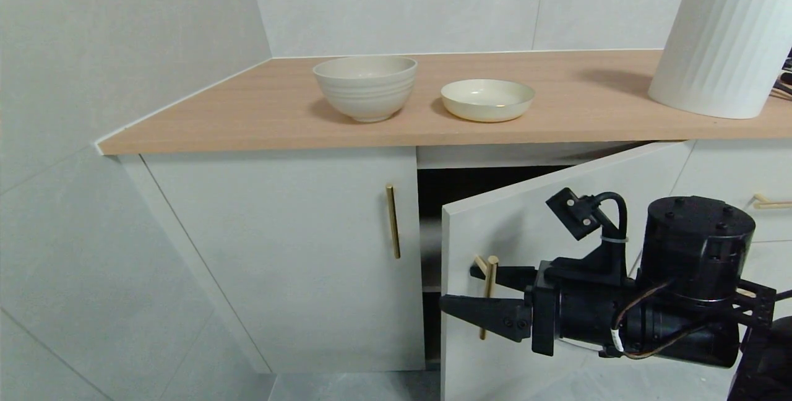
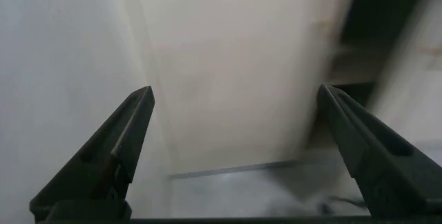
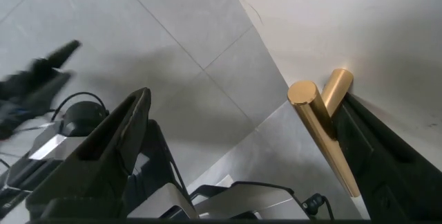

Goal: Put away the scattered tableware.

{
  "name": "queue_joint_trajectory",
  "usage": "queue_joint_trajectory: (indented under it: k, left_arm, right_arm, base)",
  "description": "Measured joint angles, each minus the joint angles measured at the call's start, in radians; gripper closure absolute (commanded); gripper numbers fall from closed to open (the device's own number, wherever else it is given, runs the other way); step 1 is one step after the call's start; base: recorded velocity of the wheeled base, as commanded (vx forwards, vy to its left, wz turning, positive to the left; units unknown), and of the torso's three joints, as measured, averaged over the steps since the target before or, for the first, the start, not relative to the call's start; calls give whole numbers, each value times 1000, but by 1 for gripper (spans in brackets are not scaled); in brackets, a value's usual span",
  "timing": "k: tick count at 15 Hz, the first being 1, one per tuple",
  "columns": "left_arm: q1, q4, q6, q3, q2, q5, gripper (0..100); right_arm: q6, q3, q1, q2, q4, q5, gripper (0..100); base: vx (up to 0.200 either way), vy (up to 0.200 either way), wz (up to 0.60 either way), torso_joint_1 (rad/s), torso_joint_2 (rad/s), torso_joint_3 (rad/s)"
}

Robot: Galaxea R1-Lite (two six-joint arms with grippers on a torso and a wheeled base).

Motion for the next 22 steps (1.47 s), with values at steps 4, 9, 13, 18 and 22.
queue_joint_trajectory:
  k: [4, 9, 13, 18, 22]
  left_arm:
    - [-11, 101, 0, -198, 236, -216, 0]
    - [-93, -34, 2, -324, 730, -399, 0]
    - [-269, -322, -26, -347, 1133, -440, 0]
    - [-416, -714, -93, -304, 1538, -447, 0]
    - [-515, -999, -174, -236, 1733, -350, 0]
  right_arm:
    - [0, 0, 6, 0, 0, 0, 0]
    - [0, 2, 11, 3, -1, 1, 0]
    - [-2, 5, 14, 15, -7, 1, 0]
    - [-5, 11, 25, 17, -7, -1, 0]
    - [-5, 14, 27, 19, -9, 0, 0]
  base:
    - [0, 0, 0, 0, 0, 0]
    - [0, 0, 0, 0, 0, 0]
    - [0, 0, 0, 0, 0, 0]
    - [0, 0, 0, 0, 0, 0]
    - [0, 0, 0, 0, 0, 0]
